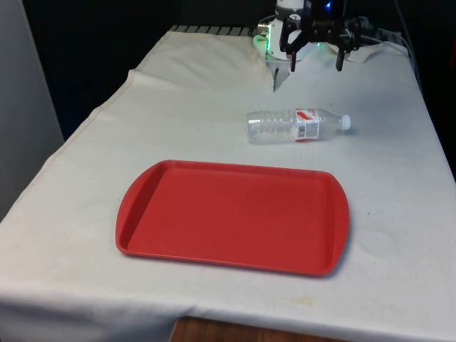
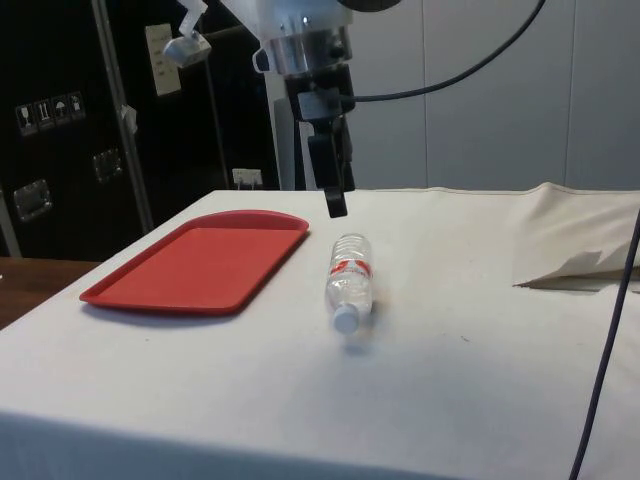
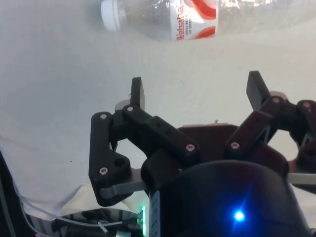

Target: Place the bottle upright on the tray.

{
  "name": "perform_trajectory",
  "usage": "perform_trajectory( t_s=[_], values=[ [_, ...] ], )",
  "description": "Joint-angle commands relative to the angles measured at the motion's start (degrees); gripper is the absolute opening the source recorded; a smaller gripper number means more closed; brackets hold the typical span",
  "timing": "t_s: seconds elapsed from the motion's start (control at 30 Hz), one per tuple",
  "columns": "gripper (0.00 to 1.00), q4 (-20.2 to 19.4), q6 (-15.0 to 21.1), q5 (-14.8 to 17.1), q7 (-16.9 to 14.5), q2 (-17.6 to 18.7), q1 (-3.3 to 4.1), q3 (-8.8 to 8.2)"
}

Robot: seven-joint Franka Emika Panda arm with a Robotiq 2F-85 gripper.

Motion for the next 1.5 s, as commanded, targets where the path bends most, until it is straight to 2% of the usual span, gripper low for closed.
perform_trajectory(
  t_s=[0.0, 0.57, 1.03, 1.2, 1.47],
  values=[
    [1.00, 0.17, 0.17, -0.63, -0.06, 0.17, 0.00, 0.00],
    [1.00, 0.46, -0.17, -1.55, -2.35, 0.63, 0.00, 0.06],
    [1.00, 0.29, 0.11, -1.09, -5.10, 1.78, -0.11, -0.40],
    [1.00, 0.40, 0.34, -2.46, -6.13, 2.41, -0.17, -0.63],
    [1.00, 0.29, 0.46, -2.92, -7.62, 2.69, -0.11, -0.63]
  ],
)
